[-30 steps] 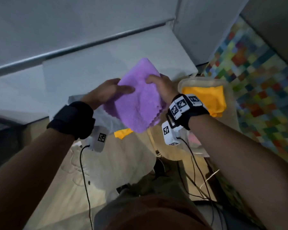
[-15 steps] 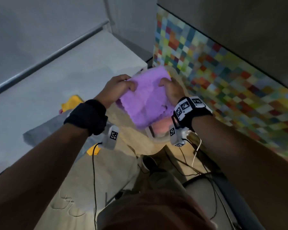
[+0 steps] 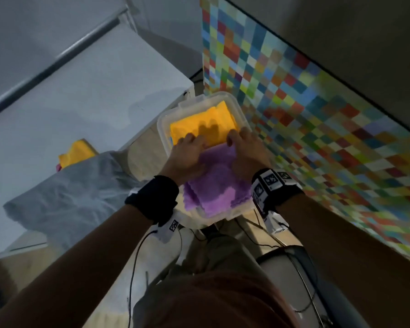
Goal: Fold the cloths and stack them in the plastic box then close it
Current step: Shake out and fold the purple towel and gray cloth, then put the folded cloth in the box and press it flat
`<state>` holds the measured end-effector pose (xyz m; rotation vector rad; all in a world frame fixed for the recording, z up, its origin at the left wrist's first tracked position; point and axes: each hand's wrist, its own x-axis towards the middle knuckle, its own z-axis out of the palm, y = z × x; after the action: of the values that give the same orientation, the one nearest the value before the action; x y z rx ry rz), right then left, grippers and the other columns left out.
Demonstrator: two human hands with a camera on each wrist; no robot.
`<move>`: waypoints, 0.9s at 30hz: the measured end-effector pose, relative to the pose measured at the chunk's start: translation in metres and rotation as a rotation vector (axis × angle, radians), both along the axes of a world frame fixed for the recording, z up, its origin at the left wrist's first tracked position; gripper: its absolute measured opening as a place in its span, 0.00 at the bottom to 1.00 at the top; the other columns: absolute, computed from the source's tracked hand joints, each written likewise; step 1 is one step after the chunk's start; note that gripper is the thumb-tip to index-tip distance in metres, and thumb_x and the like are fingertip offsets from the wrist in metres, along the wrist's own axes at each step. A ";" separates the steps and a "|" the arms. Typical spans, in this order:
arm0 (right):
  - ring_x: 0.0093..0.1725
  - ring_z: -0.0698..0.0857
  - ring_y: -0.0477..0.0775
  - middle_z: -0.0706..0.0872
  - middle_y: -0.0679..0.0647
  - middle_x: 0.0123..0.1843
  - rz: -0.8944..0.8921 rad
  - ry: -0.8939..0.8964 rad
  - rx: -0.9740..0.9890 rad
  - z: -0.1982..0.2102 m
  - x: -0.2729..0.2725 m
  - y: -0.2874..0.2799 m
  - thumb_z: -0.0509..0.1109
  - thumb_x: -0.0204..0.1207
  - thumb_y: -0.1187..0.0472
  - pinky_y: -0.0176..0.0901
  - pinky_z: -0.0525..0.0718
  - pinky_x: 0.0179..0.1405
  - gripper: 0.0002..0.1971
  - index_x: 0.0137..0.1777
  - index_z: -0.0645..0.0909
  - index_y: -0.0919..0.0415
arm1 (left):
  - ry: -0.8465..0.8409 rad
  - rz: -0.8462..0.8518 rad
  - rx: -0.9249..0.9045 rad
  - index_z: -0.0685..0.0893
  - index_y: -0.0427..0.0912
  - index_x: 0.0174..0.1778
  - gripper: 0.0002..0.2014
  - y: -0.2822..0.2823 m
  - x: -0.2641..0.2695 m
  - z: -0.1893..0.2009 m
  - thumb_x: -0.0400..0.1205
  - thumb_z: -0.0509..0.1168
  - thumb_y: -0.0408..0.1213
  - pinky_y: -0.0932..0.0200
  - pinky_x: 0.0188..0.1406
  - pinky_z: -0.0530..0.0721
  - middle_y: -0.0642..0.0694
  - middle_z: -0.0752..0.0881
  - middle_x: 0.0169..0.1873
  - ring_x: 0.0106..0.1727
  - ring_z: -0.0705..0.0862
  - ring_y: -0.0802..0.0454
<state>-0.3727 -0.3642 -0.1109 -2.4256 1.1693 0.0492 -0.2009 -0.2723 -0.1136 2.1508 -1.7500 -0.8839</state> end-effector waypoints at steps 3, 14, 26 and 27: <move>0.51 0.83 0.58 0.82 0.52 0.51 0.162 -0.024 0.295 -0.003 0.015 -0.006 0.72 0.60 0.56 0.49 0.82 0.48 0.15 0.49 0.80 0.52 | -0.161 -0.122 0.045 0.79 0.44 0.57 0.26 -0.002 -0.005 0.012 0.65 0.69 0.53 0.43 0.49 0.81 0.37 0.79 0.50 0.55 0.79 0.33; 0.76 0.64 0.64 0.65 0.57 0.73 0.306 0.355 0.278 -0.050 0.019 0.000 0.85 0.51 0.48 0.55 0.72 0.74 0.53 0.76 0.61 0.53 | -0.387 -0.253 0.278 0.55 0.29 0.82 0.53 0.017 -0.034 -0.033 0.72 0.73 0.58 0.42 0.67 0.71 0.33 0.66 0.73 0.70 0.68 0.32; 0.72 0.68 0.67 0.64 0.57 0.74 0.251 0.338 0.230 -0.088 0.028 0.006 0.86 0.47 0.44 0.61 0.80 0.65 0.57 0.76 0.58 0.47 | -0.470 -0.269 0.277 0.55 0.38 0.83 0.56 0.005 -0.029 -0.059 0.64 0.79 0.52 0.50 0.63 0.74 0.39 0.66 0.76 0.73 0.68 0.39; 0.72 0.69 0.67 0.64 0.56 0.74 0.243 0.325 0.242 -0.085 0.027 0.007 0.85 0.46 0.44 0.62 0.81 0.64 0.57 0.76 0.58 0.46 | -0.475 -0.282 0.257 0.56 0.39 0.82 0.56 0.007 -0.028 -0.057 0.64 0.79 0.54 0.49 0.64 0.73 0.39 0.66 0.76 0.72 0.69 0.38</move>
<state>-0.3456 -0.3573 -0.1957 -2.3815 0.9242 0.6422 -0.2287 -0.2657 -0.1708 2.4725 -2.3248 -0.7304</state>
